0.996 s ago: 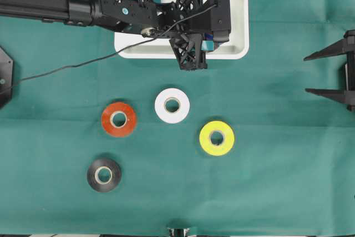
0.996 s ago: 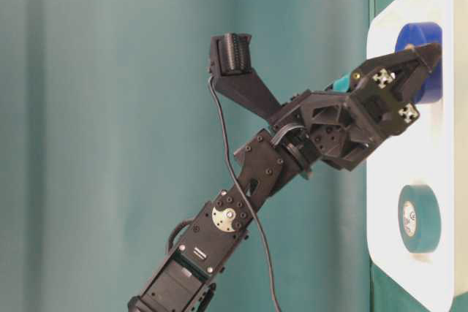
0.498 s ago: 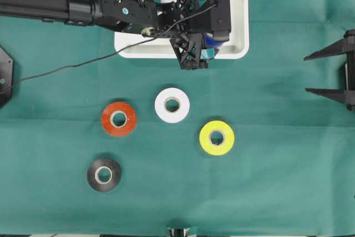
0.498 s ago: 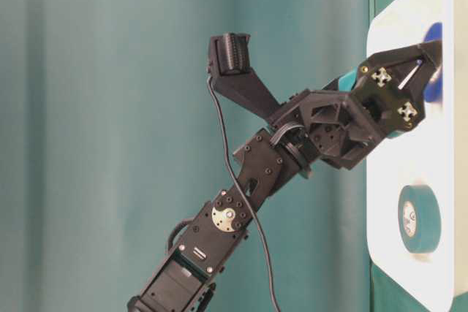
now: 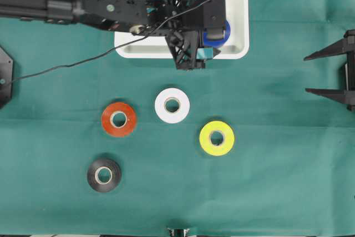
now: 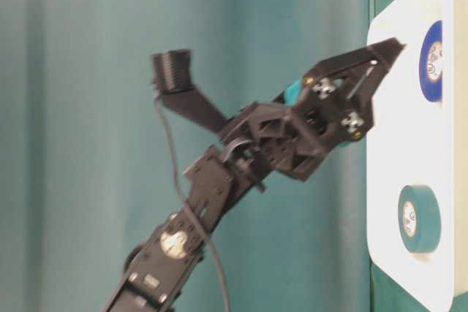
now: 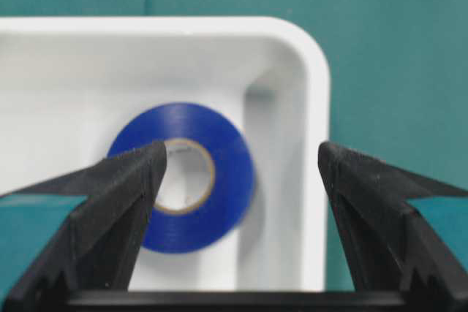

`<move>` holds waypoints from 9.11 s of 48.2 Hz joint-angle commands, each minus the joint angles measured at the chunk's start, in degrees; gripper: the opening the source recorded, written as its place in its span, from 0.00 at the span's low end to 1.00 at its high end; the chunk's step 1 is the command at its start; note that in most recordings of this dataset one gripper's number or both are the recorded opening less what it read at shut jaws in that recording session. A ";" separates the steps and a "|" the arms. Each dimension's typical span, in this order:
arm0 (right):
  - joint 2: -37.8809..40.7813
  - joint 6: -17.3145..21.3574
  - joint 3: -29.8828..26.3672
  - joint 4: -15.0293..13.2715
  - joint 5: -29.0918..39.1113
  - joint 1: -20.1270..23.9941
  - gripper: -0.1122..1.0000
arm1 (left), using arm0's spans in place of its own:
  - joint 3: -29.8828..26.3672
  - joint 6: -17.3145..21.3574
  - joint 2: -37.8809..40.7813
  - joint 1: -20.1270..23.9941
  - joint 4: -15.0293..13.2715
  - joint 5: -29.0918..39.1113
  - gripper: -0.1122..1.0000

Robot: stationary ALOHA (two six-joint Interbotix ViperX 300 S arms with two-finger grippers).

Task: Put the tape into the white case with the left arm.
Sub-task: 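Open the left gripper to release the blue roll in the tray, then withdraw the left gripper and move it toward the red tape roll, then lower the left gripper into the red roll's hole and close, then lift the red roll and carry it into the white tray, then open the left gripper to release the red roll in the tray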

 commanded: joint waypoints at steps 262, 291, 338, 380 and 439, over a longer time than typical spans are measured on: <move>0.26 0.09 -0.70 0.00 -0.53 -0.09 0.88 | 35.86 1.05 -21.80 -17.40 -0.26 -6.68 0.33; 0.35 0.09 -0.70 0.00 -0.62 -0.09 0.88 | 34.28 1.49 -26.72 -16.26 -0.26 -1.41 0.33; 0.26 0.09 -0.70 0.00 -0.53 0.00 0.88 | 23.55 2.81 -17.49 4.57 0.18 -1.49 0.33; 0.26 0.09 -0.62 0.00 -0.53 0.00 0.88 | 23.64 11.51 -16.08 9.05 0.09 -1.41 0.33; 0.26 0.09 -0.62 0.00 -0.53 0.00 0.88 | 24.26 11.34 -16.87 9.05 0.00 -1.41 0.89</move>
